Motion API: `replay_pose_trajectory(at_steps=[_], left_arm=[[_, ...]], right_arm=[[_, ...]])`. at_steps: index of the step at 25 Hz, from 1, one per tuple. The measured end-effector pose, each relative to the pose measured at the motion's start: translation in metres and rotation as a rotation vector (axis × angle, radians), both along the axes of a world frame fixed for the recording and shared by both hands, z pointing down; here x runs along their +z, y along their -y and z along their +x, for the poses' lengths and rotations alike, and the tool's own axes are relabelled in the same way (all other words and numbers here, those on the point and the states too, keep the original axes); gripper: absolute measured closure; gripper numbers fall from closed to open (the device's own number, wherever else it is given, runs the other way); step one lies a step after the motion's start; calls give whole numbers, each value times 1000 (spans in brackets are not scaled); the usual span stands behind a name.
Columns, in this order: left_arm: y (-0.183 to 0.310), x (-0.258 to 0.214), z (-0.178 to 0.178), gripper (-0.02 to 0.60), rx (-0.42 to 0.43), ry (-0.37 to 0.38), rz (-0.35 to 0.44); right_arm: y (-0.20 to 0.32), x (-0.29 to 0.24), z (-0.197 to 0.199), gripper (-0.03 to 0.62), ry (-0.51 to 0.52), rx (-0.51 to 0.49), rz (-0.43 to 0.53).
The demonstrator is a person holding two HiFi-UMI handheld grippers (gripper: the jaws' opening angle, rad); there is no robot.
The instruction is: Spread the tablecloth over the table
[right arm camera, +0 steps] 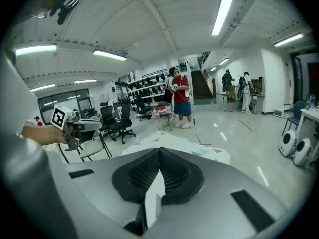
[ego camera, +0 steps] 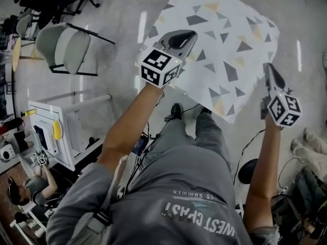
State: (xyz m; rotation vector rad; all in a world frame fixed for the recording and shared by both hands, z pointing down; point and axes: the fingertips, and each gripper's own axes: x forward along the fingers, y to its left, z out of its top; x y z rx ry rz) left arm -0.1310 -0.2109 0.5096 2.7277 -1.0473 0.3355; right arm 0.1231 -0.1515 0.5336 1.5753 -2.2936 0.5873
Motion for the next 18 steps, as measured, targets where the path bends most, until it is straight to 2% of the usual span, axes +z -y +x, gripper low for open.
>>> replay_pose_trajectory(at_steps=[6, 10, 14, 18], left_arm=[[-30, -73, -32, 574, -6, -57, 98], [-56, -128, -54, 574, -18, -102, 191], [-90, -180, -70, 574, -12, -142, 281], [-119, -217, -75, 574, 26, -165, 360]], right_arm=[[-46, -75, -66, 583, -20, -77, 109], [-72, -138, -108, 585, -62, -143, 222], [-97, -200, -132, 586, -114, -163, 346], [-123, -245, -149, 586, -146, -166, 417]])
